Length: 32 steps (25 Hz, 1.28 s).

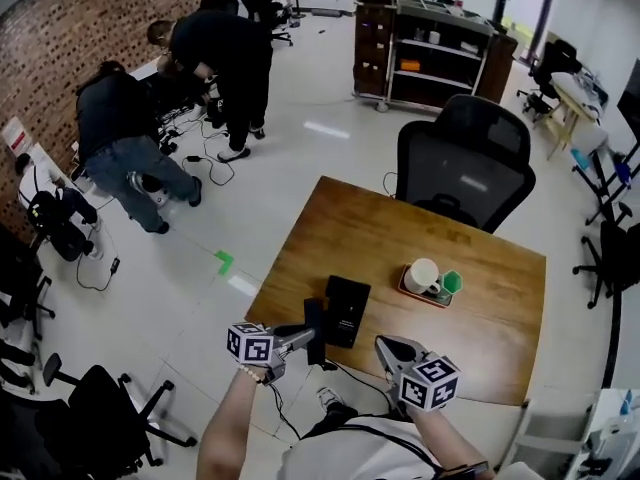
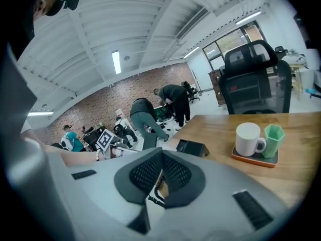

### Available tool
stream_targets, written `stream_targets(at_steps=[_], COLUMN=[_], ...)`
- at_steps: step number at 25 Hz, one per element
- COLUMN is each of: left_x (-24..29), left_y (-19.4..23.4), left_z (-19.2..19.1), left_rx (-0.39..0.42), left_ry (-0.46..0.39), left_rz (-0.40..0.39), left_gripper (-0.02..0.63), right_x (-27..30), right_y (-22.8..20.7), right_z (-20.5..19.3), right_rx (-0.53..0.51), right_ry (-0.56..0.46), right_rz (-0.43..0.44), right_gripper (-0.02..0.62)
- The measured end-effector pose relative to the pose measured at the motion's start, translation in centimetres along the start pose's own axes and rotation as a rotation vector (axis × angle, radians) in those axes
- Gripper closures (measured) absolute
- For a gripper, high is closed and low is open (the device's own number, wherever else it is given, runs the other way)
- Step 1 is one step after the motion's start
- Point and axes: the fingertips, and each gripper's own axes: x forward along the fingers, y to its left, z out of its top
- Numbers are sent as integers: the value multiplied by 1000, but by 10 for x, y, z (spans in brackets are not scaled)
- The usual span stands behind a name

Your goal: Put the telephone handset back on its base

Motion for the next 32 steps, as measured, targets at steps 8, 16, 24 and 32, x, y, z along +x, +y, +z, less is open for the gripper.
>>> stream_targets(at_steps=[8, 16, 24, 32], left_x=[37, 61, 76, 86], left_y=[49, 68, 77, 75], left_z=[4, 11, 9, 6], left_rx=[-11, -18, -57, -78], left_ry=[146, 230, 274, 308], left_rz=[-97, -168, -225, -297], left_gripper=[541, 541, 541, 541], right_x=[-6, -9, -7, -15], right_y=[-14, -21, -24, -33], right_z=[-7, -11, -9, -10], right_rx=[73, 123, 149, 171], right_ry=[-29, -50, -80, -86], right_rz=[-125, -195, -231, -273], right_gripper=[592, 592, 592, 592])
